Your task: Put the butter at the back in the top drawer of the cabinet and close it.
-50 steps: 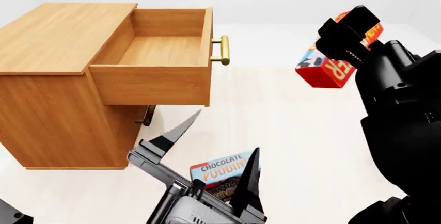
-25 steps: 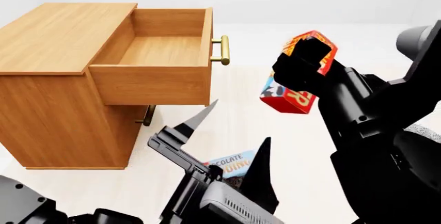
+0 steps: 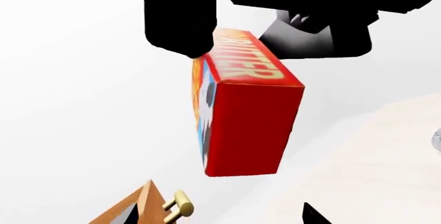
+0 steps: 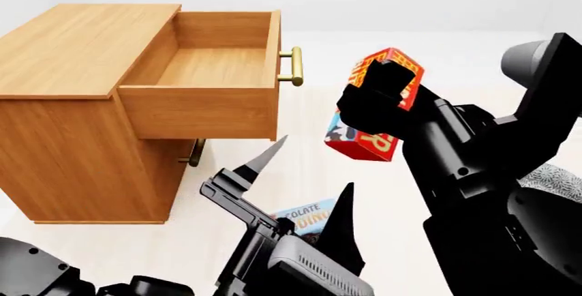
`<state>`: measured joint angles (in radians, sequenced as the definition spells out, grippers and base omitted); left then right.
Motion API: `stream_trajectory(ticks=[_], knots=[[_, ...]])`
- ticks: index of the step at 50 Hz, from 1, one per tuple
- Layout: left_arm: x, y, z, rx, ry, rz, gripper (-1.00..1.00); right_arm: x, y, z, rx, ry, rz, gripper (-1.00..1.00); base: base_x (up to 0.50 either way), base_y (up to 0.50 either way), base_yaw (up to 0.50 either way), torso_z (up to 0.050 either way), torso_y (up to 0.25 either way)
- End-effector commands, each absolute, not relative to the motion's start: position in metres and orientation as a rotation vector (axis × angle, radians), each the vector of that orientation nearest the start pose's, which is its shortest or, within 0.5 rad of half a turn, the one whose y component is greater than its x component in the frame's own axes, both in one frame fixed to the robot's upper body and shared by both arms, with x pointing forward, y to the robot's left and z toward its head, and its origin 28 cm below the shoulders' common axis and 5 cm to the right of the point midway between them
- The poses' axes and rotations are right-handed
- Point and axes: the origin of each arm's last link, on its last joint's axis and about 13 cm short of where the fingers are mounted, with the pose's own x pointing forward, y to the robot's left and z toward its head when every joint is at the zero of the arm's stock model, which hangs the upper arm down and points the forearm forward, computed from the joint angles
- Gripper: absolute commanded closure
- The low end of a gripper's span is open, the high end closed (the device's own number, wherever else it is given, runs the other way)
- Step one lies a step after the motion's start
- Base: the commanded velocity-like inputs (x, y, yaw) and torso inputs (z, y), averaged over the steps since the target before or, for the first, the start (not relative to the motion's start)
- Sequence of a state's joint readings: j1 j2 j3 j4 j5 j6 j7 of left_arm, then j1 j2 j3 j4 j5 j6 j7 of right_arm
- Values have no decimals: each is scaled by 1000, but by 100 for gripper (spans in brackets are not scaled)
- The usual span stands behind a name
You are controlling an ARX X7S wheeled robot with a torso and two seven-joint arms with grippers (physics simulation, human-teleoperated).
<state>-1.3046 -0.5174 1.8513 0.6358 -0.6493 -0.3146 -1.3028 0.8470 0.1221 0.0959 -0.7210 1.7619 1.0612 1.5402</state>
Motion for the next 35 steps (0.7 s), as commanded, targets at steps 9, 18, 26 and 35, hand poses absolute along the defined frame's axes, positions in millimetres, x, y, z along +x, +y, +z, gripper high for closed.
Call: stream_trajectory(ticks=[9, 18, 26, 35], knots=[[189, 123, 142, 484, -456, -419, -100, 182, -53, 290, 515, -18, 109, 100, 0, 0, 0, 0, 1], [187, 120, 144, 474, -463, -425, -100, 183, -47, 286, 520, -4, 130, 100, 0, 0, 0, 0, 1], [188, 118, 147, 470, -468, -425, -100, 181, -45, 285, 527, 7, 141, 100, 0, 0, 0, 1, 1], [188, 118, 149, 465, -471, -421, -100, 175, -43, 280, 526, 19, 154, 100, 0, 0, 0, 0, 1]])
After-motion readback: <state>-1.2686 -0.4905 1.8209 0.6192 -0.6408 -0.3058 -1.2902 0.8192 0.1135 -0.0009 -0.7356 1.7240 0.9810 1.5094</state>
